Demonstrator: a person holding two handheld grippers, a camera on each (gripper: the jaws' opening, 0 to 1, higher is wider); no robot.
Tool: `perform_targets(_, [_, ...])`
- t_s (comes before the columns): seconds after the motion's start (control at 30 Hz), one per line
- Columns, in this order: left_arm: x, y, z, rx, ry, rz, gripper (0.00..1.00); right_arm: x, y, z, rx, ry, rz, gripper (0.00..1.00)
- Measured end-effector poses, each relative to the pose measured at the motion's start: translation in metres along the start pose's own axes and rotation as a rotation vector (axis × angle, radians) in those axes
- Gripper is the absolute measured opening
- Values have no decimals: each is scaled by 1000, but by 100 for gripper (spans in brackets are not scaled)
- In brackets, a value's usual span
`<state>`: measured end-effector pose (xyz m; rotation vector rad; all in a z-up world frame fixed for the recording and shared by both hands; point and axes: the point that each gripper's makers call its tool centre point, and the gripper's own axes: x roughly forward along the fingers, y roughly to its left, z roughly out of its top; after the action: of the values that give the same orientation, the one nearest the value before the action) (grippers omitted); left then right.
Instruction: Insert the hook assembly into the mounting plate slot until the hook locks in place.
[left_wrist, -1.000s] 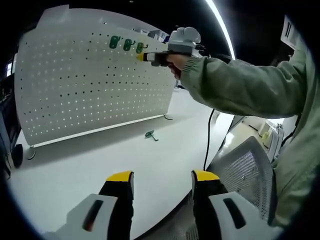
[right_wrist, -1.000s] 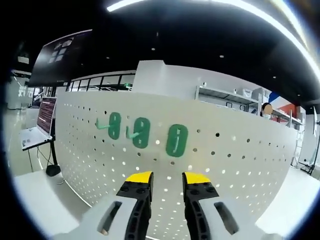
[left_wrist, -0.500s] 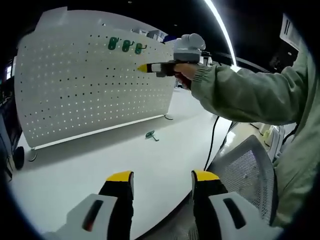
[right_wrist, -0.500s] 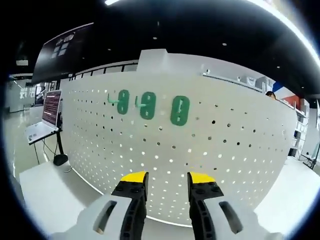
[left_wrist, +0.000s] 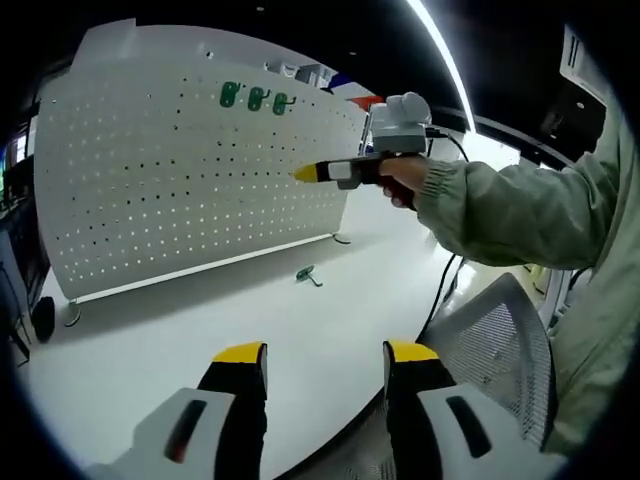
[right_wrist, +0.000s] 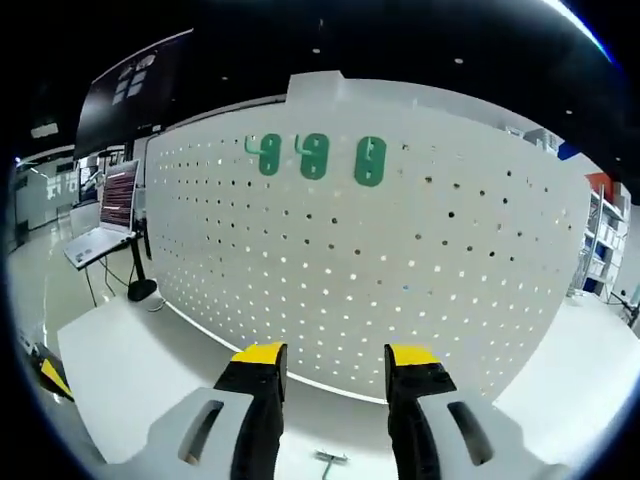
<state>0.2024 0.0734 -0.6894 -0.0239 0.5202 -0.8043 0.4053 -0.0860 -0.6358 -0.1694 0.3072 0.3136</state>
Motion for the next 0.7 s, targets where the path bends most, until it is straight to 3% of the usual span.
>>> perform_targets(0.33, [-5, 0, 3, 6, -11, 22, 48, -34, 15, -51, 32, 97, 61, 40])
perform_targets(0.6, [-3, -4, 7, 14, -18, 29, 48, -56, 25, -82, 54, 158, 96, 41])
perform_targets(0.7, [-1, -5, 9, 22, -21, 30, 48, -64, 24, -85, 72, 162, 98, 42])
